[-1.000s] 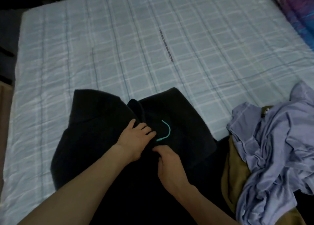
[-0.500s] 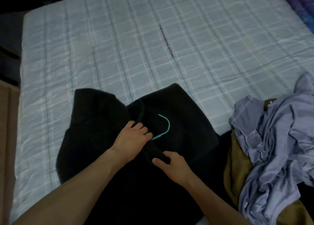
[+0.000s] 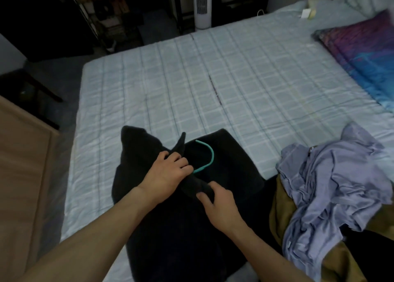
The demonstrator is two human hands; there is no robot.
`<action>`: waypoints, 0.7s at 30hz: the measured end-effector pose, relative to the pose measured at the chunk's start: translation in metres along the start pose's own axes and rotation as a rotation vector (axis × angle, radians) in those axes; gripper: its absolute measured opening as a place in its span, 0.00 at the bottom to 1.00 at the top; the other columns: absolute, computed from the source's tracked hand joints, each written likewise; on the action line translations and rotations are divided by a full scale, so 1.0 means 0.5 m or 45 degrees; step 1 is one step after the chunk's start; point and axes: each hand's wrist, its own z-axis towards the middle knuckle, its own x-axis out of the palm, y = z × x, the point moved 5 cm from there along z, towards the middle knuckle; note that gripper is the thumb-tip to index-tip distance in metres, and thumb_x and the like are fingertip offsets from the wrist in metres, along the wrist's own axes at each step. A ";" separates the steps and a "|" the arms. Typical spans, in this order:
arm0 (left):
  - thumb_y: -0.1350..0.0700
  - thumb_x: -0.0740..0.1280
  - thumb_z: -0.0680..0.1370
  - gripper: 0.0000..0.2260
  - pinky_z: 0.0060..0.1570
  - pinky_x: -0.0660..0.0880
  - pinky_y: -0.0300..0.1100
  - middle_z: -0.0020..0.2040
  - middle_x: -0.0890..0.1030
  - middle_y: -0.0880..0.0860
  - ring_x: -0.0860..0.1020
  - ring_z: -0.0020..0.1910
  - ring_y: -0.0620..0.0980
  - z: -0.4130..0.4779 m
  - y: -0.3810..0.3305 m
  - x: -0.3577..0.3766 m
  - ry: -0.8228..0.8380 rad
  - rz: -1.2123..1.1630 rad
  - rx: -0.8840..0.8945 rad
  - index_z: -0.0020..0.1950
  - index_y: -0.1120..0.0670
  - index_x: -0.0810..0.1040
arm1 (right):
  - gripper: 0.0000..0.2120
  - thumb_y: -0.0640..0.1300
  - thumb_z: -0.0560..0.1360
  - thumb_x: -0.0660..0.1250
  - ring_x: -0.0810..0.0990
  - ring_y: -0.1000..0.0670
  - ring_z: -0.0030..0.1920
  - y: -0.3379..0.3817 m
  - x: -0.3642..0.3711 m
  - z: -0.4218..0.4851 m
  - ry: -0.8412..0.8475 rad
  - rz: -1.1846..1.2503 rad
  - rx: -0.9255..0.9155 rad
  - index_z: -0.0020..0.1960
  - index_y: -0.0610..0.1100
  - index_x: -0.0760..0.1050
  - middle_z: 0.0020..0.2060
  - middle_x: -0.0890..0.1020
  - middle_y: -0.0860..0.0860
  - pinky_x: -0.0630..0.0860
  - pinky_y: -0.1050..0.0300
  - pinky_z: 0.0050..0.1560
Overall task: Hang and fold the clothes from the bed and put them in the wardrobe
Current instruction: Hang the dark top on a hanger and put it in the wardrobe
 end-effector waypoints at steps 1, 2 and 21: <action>0.59 0.74 0.68 0.17 0.53 0.74 0.55 0.51 0.80 0.48 0.78 0.53 0.53 -0.009 -0.005 -0.031 -0.036 0.016 -0.009 0.55 0.48 0.80 | 0.05 0.47 0.78 0.68 0.78 0.58 0.34 0.021 -0.011 -0.018 -0.026 -0.014 -0.047 0.44 0.50 0.74 0.36 0.79 0.54 0.74 0.64 0.32; 0.59 0.74 0.68 0.17 0.52 0.74 0.55 0.51 0.81 0.48 0.78 0.53 0.54 -0.017 -0.011 -0.062 -0.074 0.031 -0.019 0.55 0.48 0.80 | 0.05 0.48 0.78 0.67 0.78 0.58 0.34 0.043 -0.022 -0.035 -0.051 -0.036 -0.098 0.45 0.50 0.74 0.37 0.79 0.54 0.74 0.64 0.33; 0.63 0.67 0.73 0.13 0.41 0.72 0.50 0.50 0.81 0.51 0.76 0.46 0.55 -0.297 -0.165 -0.719 -0.987 0.090 -0.250 0.57 0.55 0.80 | 0.24 0.60 0.66 0.75 0.74 0.54 0.51 0.530 -0.285 -0.454 -0.812 -0.176 -1.055 0.55 0.50 0.73 0.50 0.72 0.55 0.75 0.58 0.53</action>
